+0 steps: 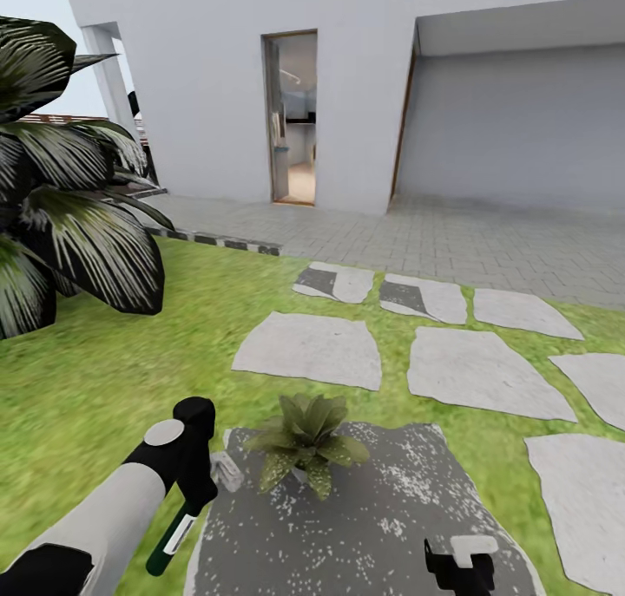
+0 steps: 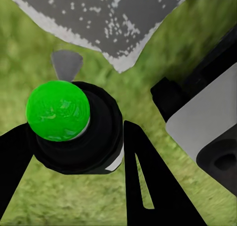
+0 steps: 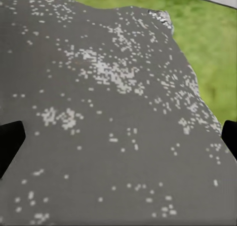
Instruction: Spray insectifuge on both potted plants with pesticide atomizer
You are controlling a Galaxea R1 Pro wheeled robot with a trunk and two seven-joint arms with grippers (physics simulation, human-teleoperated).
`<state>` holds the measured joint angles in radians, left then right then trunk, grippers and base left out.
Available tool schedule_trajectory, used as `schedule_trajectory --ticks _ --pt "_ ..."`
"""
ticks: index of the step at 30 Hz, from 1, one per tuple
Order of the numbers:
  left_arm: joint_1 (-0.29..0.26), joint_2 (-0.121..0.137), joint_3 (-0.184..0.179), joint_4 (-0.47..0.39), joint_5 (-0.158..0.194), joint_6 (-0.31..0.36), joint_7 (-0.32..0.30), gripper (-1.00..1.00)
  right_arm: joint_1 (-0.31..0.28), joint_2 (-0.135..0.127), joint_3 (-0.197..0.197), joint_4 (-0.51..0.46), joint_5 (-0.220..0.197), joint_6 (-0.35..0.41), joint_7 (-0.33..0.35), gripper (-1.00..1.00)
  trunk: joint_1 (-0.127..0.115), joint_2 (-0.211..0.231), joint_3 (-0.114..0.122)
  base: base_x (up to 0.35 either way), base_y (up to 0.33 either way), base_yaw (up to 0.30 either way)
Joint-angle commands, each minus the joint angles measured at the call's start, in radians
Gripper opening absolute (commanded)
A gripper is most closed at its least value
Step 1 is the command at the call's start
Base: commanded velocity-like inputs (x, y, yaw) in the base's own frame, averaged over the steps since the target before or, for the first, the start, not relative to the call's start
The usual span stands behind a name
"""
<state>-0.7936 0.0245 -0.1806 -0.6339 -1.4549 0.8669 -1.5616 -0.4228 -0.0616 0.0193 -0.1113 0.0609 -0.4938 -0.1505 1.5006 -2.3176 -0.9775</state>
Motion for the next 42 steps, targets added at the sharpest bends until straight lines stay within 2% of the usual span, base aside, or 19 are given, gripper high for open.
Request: schedule_trajectory --ticks 1,12,25,34,42 --pt "0.000 0.001 -0.005 -0.001 -0.005 0.011 -0.009 -1.00 -0.001 0.000 0.002 0.001 0.007 -0.002 -0.007 1.00 0.000 0.000 -0.001 -0.002 0.081 0.000" --pt "-0.002 0.013 0.002 -0.001 -0.005 0.011 -0.009 -1.00 -0.001 -0.001 0.002 0.000 0.006 -0.002 -0.007 1.00 0.000 0.000 -0.001 0.000 0.025 -0.024" --pt "-0.002 0.012 0.003 -0.011 -0.005 0.012 -0.009 -1.00 -0.001 -0.001 0.001 -0.001 0.005 -0.002 -0.007 1.00 0.000 0.000 -0.001 0.011 0.285 -0.285" --pt "-0.007 0.006 0.001 -0.015 -0.005 0.012 -0.009 -1.00 -0.001 -0.001 0.001 0.000 0.005 -0.002 -0.007 1.00 0.000 0.000 -0.001 0.201 0.283 -0.296" --pt "-0.002 0.009 -0.005 -0.007 -0.005 0.011 -0.009 -1.00 -0.001 -0.001 -0.001 -0.001 0.006 -0.002 -0.009 1.00 0.000 0.000 -0.001 0.257 0.146 -0.043"
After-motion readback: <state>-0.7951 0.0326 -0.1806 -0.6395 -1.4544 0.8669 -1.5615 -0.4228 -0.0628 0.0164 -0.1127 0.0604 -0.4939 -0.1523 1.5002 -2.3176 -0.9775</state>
